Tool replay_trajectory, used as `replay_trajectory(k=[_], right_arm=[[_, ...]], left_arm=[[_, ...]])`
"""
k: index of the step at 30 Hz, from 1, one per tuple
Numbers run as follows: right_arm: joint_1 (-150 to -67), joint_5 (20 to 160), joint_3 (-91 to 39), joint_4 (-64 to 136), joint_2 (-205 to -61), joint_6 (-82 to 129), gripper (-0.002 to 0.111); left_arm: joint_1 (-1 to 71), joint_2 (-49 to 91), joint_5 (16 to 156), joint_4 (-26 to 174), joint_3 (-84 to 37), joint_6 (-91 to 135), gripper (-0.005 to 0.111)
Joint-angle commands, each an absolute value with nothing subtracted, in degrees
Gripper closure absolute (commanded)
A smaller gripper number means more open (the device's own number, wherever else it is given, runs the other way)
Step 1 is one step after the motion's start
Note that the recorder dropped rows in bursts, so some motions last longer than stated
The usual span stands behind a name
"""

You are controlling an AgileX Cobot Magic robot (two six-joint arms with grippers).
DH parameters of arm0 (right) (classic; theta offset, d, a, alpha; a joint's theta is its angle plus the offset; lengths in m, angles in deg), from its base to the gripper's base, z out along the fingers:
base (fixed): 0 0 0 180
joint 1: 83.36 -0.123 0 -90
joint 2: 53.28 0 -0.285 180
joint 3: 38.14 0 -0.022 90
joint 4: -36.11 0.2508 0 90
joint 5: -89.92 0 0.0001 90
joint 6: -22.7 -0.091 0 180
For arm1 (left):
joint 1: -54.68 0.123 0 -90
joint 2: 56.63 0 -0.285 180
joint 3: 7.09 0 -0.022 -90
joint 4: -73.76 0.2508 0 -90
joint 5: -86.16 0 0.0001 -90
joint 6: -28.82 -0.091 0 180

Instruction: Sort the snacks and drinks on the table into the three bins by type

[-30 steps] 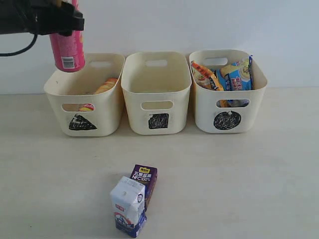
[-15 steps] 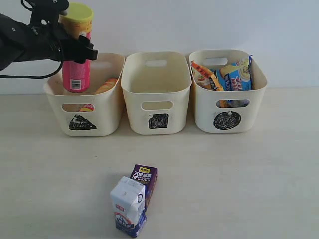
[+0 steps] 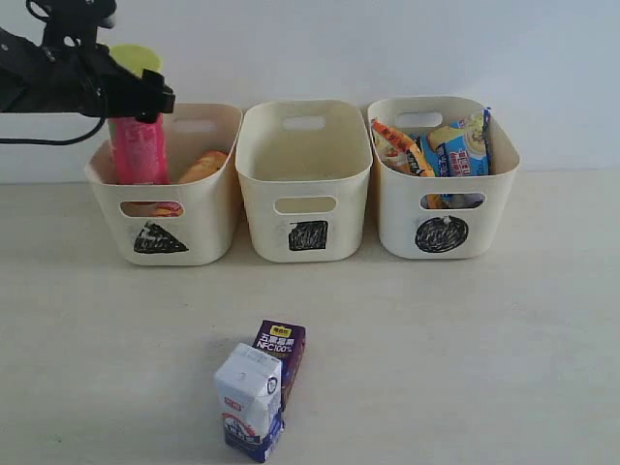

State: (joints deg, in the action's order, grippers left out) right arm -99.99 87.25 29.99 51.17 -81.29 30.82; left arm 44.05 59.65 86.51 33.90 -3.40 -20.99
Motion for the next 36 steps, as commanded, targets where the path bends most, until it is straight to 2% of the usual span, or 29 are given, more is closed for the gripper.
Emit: replay_trajectory(k=[1,5,8,13,18,36], right_arm=[[-99.9,87.5,29.9,51.0,-81.1,30.7,0.108],[-99.9,87.4,29.9,51.0,-81.1,30.7,0.108],[-99.9,87.4,29.9,51.0,-81.1,30.6,0.108],[-99.9,87.4,29.9,51.0,-81.1,30.6,0.108],[-99.9,87.2,29.9,51.0,-81.1,30.6,0.108],[-99.9,86.7,29.9,51.0,-81.1,29.0,0.108]], left_arm=[[46.1,55.7,88.1,33.8,-3.0,-18.6,0.042],[48.5,52.1,94.2,33.8,-3.0,-17.7,0.070],[51.3,49.6,100.3,33.8,-3.0,-14.9,0.101],[59.0,42.3,110.8,33.8,-5.2,-3.1,0.103],[62.2,33.0,110.8,34.0,-12.0,-0.6,0.103],[62.2,-30.8,102.7,33.8,-52.9,3.1,0.103]])
